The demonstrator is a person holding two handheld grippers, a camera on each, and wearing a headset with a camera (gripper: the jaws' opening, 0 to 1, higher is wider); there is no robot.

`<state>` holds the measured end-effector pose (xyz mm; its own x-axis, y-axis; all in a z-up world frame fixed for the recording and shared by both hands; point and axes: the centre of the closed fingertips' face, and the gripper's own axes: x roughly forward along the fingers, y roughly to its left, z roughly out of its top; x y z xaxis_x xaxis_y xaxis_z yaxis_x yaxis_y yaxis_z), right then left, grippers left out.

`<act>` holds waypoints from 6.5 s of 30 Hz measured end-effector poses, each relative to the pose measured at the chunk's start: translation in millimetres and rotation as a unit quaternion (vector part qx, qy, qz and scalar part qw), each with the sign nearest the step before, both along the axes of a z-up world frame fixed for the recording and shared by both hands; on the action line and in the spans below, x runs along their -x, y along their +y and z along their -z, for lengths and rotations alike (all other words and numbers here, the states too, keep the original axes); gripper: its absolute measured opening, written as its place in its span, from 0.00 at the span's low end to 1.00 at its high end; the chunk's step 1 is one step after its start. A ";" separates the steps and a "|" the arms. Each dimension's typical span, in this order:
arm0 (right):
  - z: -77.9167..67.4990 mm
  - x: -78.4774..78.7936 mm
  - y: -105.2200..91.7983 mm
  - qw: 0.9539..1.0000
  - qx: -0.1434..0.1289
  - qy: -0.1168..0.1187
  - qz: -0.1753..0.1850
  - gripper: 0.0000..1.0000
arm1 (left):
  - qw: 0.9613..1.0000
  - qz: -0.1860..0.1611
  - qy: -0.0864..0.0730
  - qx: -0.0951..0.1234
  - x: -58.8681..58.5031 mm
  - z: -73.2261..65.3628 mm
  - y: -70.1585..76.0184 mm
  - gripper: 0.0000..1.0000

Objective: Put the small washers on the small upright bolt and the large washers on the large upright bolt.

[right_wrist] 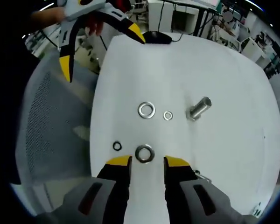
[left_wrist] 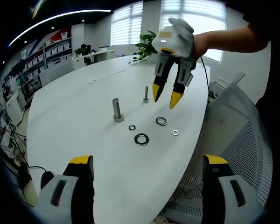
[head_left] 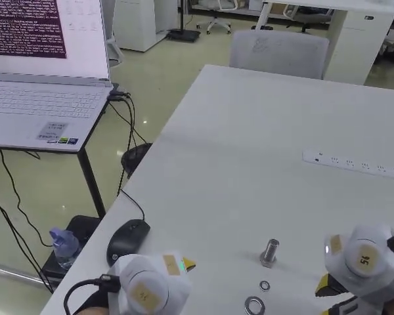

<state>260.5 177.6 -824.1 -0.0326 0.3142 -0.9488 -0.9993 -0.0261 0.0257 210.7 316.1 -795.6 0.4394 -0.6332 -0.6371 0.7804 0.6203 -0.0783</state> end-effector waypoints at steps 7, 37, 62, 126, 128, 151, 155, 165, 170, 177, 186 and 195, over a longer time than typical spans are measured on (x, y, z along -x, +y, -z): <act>5.3 16.6 4.4 1.000 -0.001 0.004 -0.014 0.28 | 1.000 0.001 0.000 -0.001 0.9 0.7 0.2 0.97; 45.2 52.9 9.4 0.999 0.004 -0.008 -0.038 0.24 | 1.000 0.004 -0.005 0.000 8.4 0.6 1.3 0.95; 54.3 56.8 10.3 0.998 0.015 -0.028 -0.063 0.15 | 1.000 0.009 -0.001 0.000 7.3 1.1 2.5 0.94; 2.6 1.8 -78.1 0.997 0.027 0.004 0.068 0.12 | 1.000 0.004 -0.006 -0.003 -3.9 -1.6 -23.4 0.94; 0.6 -2.7 -76.6 0.997 0.026 0.002 0.069 0.12 | 1.000 0.003 -0.005 -0.004 -4.2 -1.2 -23.2 0.94; -24.7 -69.2 -60.1 0.995 0.008 -0.020 0.094 0.12 | 1.000 -0.017 -0.022 -0.005 -18.0 0.1 -12.8 0.96; -26.5 -79.0 -59.0 0.995 0.006 -0.026 0.100 0.12 | 1.000 -0.018 -0.024 -0.002 -19.5 1.0 -13.0 0.96; -23.3 -93.0 -51.0 0.994 0.007 -0.037 0.100 0.12 | 0.999 -0.022 -0.028 0.002 -22.5 2.4 -10.9 0.96; -17.4 -99.8 -50.2 0.994 0.014 -0.039 0.098 0.12 | 0.999 -0.023 -0.027 0.003 -22.5 3.0 -10.2 0.97; -11.7 -100.7 -50.4 0.995 0.022 -0.033 0.096 0.12 | 1.000 -0.019 -0.024 0.004 -23.3 5.2 -11.7 0.96; -6.0 -99.9 -47.9 0.995 0.025 -0.028 0.095 0.12 | 1.000 -0.017 -0.023 0.004 -24.8 5.0 -8.8 0.96; 3.1 -100.0 -47.8 0.995 0.037 -0.028 0.087 0.12 | 1.000 -0.020 -0.022 0.005 -24.6 4.4 -4.0 0.95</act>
<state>360.5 129.9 -827.2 0.0698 0.2397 -0.9683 -0.9884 0.1482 -0.0346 235.3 312.1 -799.9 0.4918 -0.6208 -0.6105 0.7581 0.6502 -0.0504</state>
